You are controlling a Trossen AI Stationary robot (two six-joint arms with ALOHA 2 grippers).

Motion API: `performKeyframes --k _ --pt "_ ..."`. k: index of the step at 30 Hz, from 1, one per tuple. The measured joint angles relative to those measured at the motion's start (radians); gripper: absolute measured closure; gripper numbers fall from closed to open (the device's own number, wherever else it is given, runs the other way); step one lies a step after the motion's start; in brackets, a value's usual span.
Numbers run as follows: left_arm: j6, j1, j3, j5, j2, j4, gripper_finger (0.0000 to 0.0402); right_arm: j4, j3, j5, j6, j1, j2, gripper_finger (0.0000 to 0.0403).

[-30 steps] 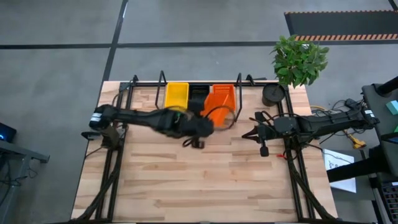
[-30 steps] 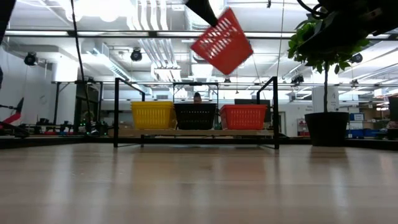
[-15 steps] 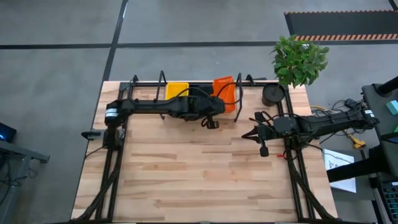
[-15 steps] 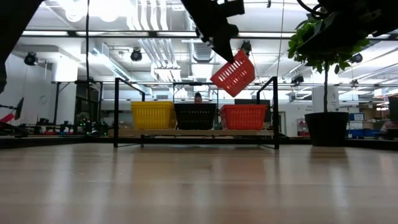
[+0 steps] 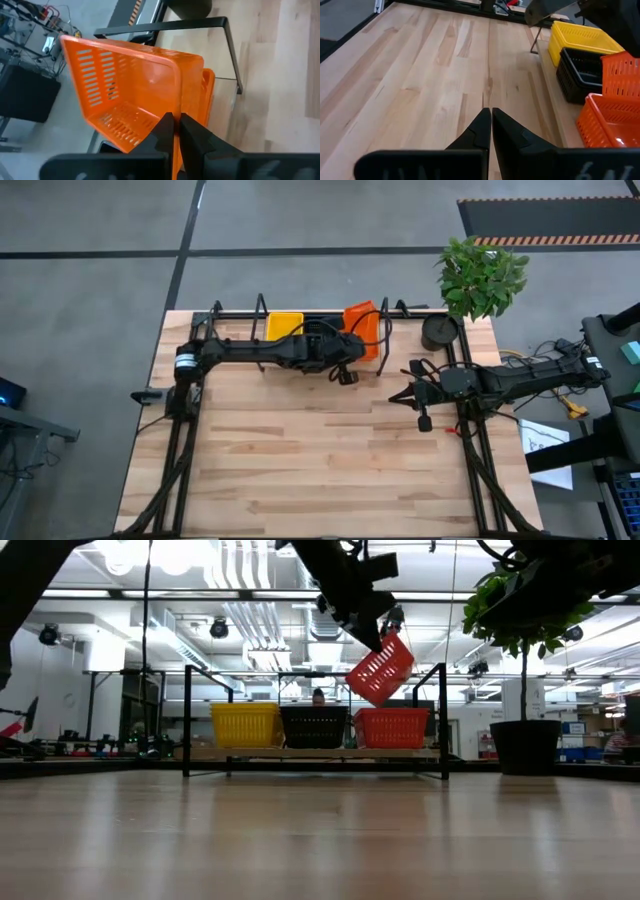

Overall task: Stack baskets on shelf by color
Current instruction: Stack the orange bin on top of the other stacked orange bins on the shelf

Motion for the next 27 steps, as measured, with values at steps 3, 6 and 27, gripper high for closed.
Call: performKeyframes --k 3,6,27 --pt "-0.015 0.002 0.000 -0.002 0.010 0.008 0.0401 0.000 0.000 0.000 0.002 0.000 0.000 0.0394" --pt "-0.015 0.002 -0.001 -0.001 0.017 0.009 0.0401 0.000 0.000 0.000 0.002 0.000 0.000 0.0394" --pt "-0.041 0.008 -0.003 -0.001 0.016 0.021 0.0338 0.000 0.000 0.000 0.010 0.000 0.000 0.0394"
